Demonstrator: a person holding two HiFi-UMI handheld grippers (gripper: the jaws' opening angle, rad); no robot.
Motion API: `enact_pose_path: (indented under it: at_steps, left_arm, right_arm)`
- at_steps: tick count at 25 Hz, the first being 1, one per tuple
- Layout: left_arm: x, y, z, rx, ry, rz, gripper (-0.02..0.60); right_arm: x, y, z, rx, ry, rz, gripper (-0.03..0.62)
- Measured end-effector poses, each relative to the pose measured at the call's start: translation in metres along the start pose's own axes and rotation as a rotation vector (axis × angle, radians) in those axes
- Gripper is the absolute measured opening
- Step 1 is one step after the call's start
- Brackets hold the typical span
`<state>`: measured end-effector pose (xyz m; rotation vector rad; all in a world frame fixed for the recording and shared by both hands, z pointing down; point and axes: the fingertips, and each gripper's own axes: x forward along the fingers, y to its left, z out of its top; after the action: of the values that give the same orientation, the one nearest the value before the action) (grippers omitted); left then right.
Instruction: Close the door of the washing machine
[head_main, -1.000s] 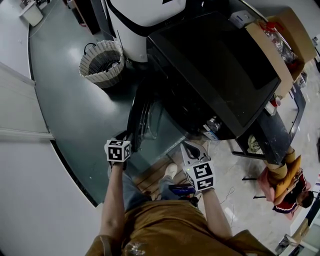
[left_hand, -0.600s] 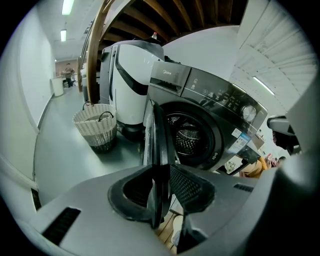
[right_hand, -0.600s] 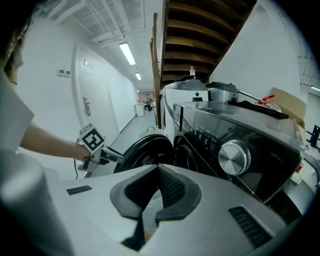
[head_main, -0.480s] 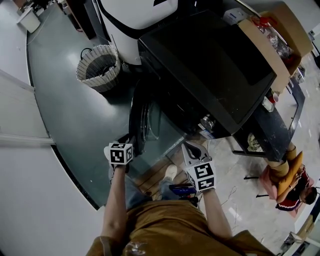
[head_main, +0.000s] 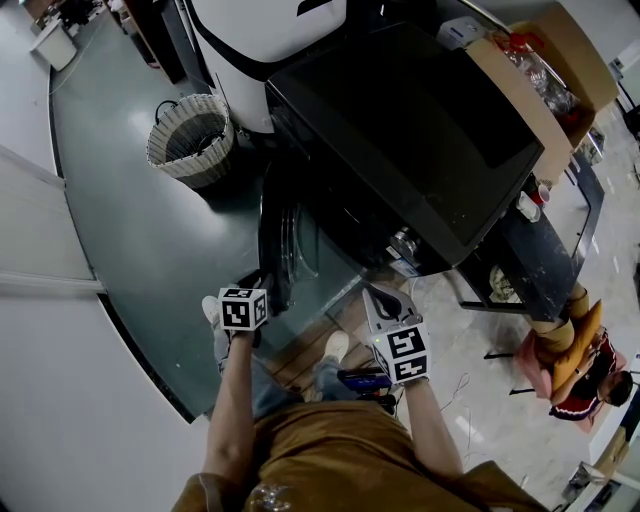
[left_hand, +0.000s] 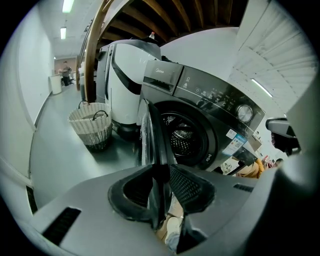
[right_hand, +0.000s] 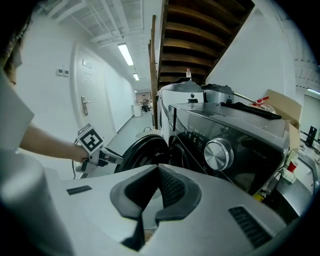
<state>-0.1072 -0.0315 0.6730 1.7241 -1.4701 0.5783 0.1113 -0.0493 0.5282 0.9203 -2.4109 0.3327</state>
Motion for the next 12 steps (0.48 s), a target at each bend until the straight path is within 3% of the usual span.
enact_pose_path:
  at_steps: [12]
  left_arm:
    - [0.012, -0.033, 0.003, -0.018, -0.01, -0.049, 0.123]
  right_arm:
    - [-0.013, -0.019, -0.005, -0.001, -0.002, -0.03, 0.012]
